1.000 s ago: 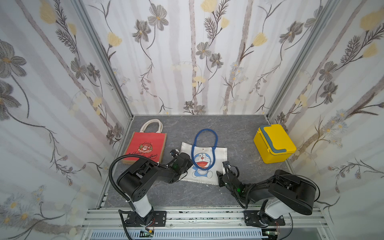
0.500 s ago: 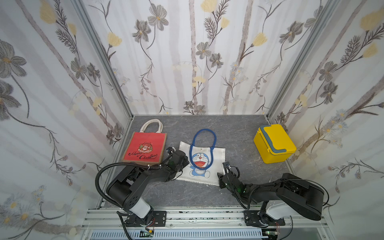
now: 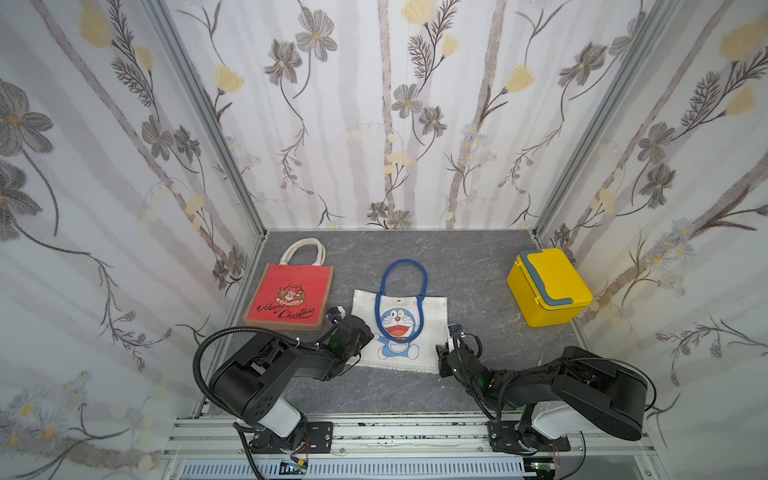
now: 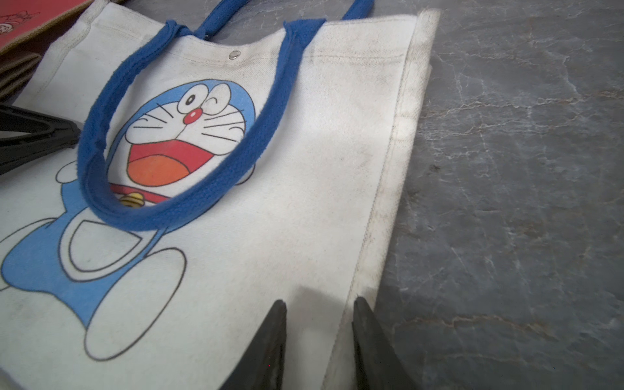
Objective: Put away the canvas bag
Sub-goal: Press the canvas bag at the center of the board.
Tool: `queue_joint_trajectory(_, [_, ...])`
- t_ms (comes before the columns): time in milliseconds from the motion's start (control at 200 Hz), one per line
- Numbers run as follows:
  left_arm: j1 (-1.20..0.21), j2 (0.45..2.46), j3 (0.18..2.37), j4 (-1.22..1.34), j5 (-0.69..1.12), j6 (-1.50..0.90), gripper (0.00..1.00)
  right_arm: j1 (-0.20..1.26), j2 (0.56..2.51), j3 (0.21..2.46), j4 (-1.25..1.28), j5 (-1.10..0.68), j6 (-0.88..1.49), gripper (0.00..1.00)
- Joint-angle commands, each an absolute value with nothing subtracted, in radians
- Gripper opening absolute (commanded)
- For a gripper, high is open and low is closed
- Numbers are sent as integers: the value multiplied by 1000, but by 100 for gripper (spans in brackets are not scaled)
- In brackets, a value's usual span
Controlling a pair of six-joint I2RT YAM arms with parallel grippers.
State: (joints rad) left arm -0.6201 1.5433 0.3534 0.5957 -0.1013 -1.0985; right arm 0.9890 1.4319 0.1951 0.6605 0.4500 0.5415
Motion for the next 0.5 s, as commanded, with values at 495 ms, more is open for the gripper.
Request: queue_joint_trajectory(495, [-620,1525,339,498,-65,-1046,7,991,1454,275,615,462,425,33])
